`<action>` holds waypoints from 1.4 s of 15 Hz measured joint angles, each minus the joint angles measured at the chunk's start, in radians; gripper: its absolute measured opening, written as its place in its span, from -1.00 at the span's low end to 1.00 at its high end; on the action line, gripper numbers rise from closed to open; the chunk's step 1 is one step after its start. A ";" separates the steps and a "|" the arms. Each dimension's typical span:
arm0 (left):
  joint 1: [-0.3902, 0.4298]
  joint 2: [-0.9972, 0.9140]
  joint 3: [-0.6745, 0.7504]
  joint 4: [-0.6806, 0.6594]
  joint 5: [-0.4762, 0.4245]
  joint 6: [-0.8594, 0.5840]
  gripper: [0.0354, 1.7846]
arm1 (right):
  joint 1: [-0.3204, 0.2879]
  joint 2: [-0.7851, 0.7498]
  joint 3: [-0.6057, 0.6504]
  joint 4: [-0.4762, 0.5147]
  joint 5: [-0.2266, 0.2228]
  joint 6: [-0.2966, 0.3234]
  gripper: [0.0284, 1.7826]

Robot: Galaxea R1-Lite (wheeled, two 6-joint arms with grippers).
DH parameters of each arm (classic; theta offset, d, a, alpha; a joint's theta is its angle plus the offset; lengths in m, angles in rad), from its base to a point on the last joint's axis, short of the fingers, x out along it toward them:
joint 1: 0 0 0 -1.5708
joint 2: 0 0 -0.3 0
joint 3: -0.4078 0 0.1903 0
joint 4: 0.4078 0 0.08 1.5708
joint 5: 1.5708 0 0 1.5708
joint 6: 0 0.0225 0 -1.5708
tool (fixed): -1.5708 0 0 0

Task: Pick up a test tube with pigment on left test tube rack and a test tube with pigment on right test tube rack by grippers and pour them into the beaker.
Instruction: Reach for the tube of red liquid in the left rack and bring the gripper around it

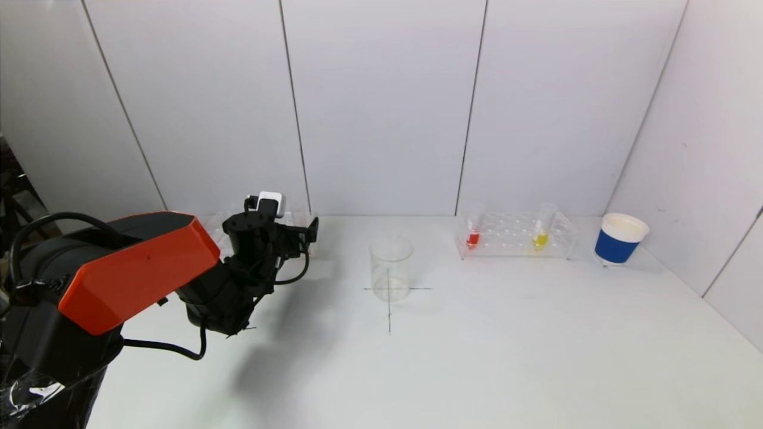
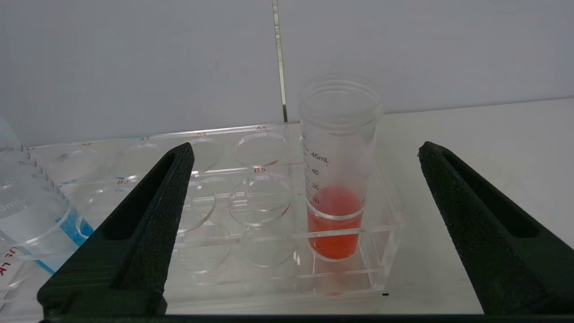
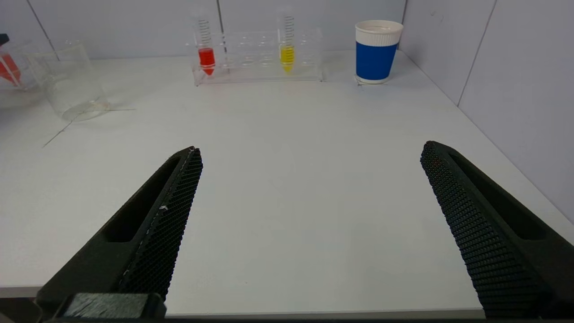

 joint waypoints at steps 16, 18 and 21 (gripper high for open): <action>-0.001 0.027 -0.078 0.044 0.000 0.010 0.96 | 0.000 0.000 0.000 0.000 0.000 0.000 0.99; -0.001 0.029 -0.086 0.049 0.000 0.010 0.96 | 0.000 0.000 0.000 0.000 0.000 0.000 0.99; -0.002 0.029 -0.089 0.050 0.000 0.010 0.96 | 0.000 0.000 0.000 0.000 0.000 0.000 0.99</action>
